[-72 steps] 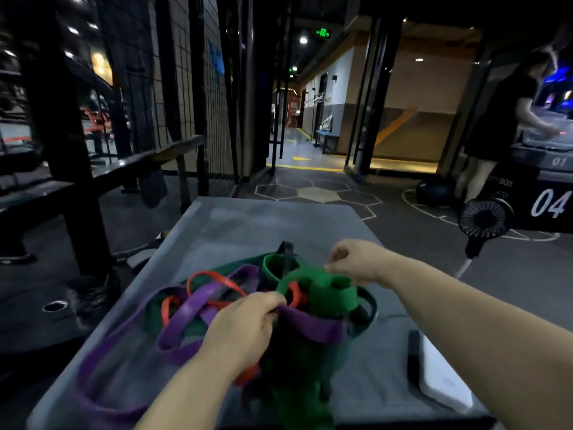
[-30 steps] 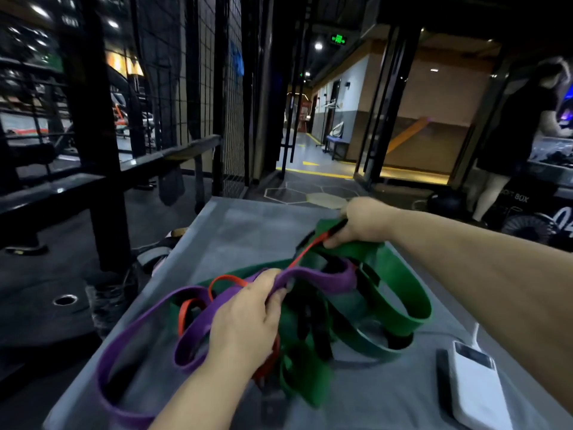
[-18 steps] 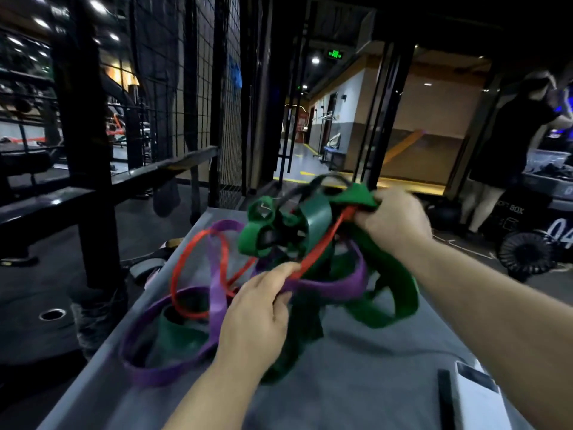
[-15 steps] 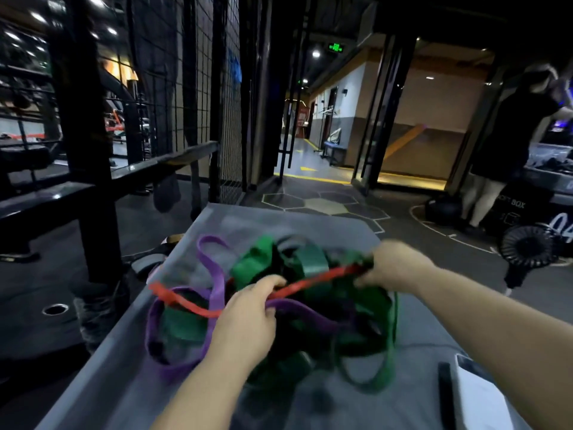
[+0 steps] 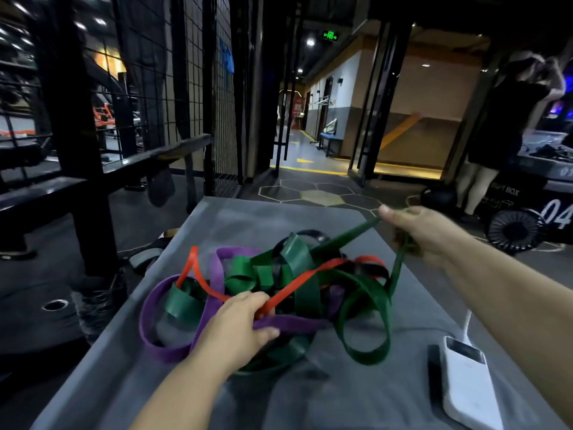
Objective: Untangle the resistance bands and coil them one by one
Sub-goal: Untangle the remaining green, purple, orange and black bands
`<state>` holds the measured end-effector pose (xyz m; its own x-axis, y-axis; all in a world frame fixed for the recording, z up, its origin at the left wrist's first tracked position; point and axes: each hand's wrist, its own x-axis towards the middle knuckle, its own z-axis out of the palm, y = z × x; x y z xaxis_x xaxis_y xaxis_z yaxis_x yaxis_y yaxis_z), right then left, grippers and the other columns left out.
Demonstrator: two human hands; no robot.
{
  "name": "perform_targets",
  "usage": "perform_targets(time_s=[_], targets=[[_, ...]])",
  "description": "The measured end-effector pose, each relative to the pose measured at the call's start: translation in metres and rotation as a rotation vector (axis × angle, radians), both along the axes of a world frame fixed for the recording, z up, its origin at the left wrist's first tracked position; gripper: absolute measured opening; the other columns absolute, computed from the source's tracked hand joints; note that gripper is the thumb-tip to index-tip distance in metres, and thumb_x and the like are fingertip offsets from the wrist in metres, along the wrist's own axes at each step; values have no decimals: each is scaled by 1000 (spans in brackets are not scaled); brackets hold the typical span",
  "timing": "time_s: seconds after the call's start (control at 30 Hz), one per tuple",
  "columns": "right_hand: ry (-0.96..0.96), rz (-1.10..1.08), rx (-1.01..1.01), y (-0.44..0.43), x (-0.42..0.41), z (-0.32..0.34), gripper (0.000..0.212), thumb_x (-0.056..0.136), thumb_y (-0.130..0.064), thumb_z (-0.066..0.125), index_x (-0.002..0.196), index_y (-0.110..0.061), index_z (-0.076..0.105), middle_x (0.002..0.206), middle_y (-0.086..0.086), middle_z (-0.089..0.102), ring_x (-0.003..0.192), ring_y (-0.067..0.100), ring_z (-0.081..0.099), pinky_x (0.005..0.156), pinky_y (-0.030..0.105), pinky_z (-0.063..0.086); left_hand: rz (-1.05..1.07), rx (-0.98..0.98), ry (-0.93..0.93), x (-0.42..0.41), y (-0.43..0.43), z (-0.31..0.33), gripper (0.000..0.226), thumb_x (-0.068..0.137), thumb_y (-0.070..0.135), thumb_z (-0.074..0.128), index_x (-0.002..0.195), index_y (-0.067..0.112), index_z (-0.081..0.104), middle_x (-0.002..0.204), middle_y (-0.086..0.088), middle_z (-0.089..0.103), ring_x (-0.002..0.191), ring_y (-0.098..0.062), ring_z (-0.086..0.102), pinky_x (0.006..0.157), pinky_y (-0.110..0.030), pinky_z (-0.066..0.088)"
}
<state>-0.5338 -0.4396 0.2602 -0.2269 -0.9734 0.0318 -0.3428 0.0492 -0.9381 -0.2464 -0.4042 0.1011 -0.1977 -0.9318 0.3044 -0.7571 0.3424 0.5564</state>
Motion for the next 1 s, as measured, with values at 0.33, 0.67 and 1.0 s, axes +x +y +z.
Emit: perform_targets(time_s=[0.33, 0.67, 1.0], targets=[[8, -253, -220, 1, -31, 16, 62, 83, -66, 59, 116, -13, 57, 92, 4, 56, 76, 17, 53, 71, 32, 43, 269, -236, 237, 20, 2, 15, 40, 90, 48, 55, 61, 22, 47, 62, 1, 49, 61, -16, 49, 54, -34, 34], [884, 84, 366, 5, -19, -56, 91, 70, -84, 54, 124, -11, 51, 102, 8, 68, 83, 20, 65, 70, 28, 48, 13, 150, -167, 5, 8, -3, 21, 76, 50, 53, 65, 32, 55, 78, 9, 54, 95, -18, 49, 88, -25, 39], [854, 430, 169, 23, 17, -58, 86, 65, -54, 84, 138, -33, 42, 128, -8, 53, 118, 17, 54, 100, 31, 41, 207, 177, 77, -8, 16, 2, 45, 77, 70, 56, 99, 31, 63, 91, 16, 56, 106, -15, 44, 91, -29, 41]])
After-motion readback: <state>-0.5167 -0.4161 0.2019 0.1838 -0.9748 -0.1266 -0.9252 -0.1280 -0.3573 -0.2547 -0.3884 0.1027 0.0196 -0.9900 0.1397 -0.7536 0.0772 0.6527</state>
